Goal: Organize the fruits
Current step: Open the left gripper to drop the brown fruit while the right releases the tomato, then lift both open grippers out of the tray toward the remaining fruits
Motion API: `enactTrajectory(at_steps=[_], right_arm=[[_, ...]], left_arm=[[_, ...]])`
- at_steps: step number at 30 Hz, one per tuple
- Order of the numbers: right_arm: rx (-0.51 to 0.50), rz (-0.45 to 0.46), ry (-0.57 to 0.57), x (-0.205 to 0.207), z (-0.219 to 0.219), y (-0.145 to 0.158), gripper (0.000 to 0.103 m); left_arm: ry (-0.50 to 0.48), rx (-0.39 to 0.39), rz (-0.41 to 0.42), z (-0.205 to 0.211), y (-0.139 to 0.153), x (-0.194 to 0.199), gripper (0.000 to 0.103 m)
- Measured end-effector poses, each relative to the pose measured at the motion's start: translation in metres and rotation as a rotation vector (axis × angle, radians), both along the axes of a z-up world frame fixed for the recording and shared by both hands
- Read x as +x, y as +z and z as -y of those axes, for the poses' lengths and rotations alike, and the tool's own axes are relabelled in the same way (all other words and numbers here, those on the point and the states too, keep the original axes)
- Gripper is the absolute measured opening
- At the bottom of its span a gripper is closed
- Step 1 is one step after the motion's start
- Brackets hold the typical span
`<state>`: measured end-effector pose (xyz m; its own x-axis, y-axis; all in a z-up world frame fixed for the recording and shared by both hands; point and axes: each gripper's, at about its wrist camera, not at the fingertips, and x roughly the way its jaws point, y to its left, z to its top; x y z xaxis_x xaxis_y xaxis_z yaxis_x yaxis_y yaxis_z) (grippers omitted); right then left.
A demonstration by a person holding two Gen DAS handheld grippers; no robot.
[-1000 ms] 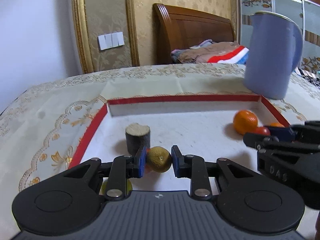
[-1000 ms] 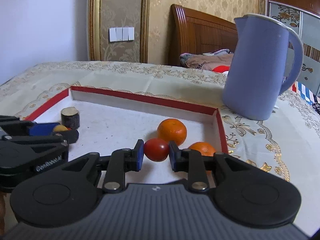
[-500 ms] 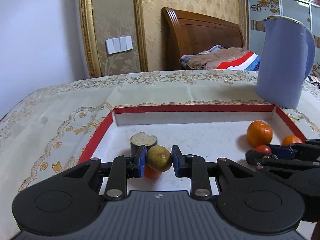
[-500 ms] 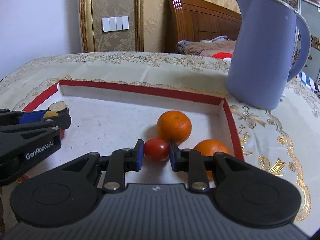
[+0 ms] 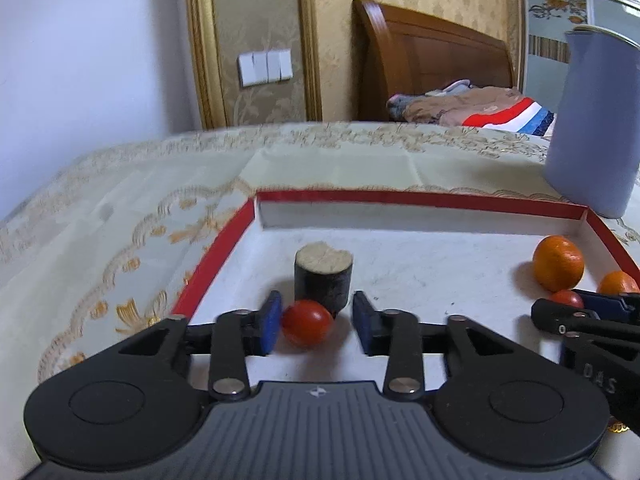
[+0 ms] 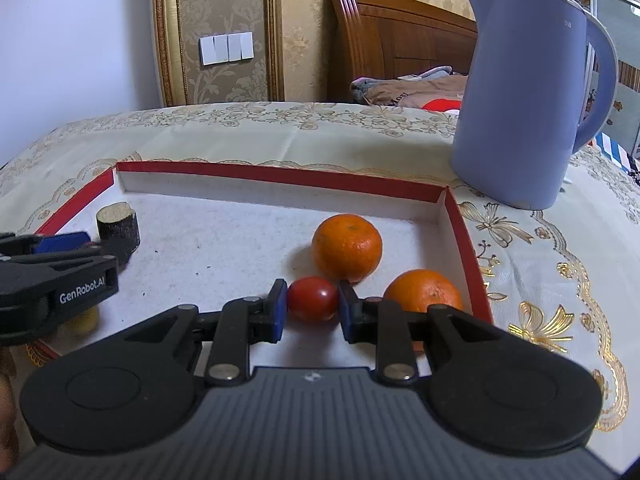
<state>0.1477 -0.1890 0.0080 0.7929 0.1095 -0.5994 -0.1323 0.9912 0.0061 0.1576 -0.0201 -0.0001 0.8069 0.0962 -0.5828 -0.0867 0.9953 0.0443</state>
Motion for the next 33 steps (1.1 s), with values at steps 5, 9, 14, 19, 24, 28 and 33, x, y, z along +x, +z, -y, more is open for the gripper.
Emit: enactTrajectory(at_steps=[5, 9, 14, 19, 24, 28, 33], right_arm=[[0.015, -0.001, -0.003, 0.0, 0.002, 0.001, 0.026], [0.027, 0.011, -0.008, -0.003, 0.004, 0.002, 0.03], [0.013, 0.062, -0.009, -0.013, 0.003, 0.006, 0.06], [-0.004, 0.087, -0.002, -0.019, 0.0, 0.008, 0.069], [0.018, 0.092, -0.001, -0.022, 0.003, 0.01, 0.074], [0.042, 0.098, 0.008, -0.025, 0.005, 0.011, 0.08], [0.037, 0.144, 0.007, -0.034, 0.006, 0.015, 0.089]], left_arm=[[0.012, -0.043, -0.013, -0.007, -0.002, 0.001, 0.043], [0.0, -0.028, -0.013, -0.004, -0.003, 0.0, 0.047], [-0.005, -0.036, 0.01, -0.006, 0.0, -0.006, 0.05], [-0.002, -0.036, 0.053, -0.007, 0.004, -0.016, 0.06], [-0.018, -0.028, 0.07, -0.005, 0.006, -0.021, 0.061], [-0.014, -0.043, 0.075, -0.008, 0.007, -0.023, 0.067], [-0.009, -0.069, 0.078, -0.013, 0.009, -0.029, 0.067]])
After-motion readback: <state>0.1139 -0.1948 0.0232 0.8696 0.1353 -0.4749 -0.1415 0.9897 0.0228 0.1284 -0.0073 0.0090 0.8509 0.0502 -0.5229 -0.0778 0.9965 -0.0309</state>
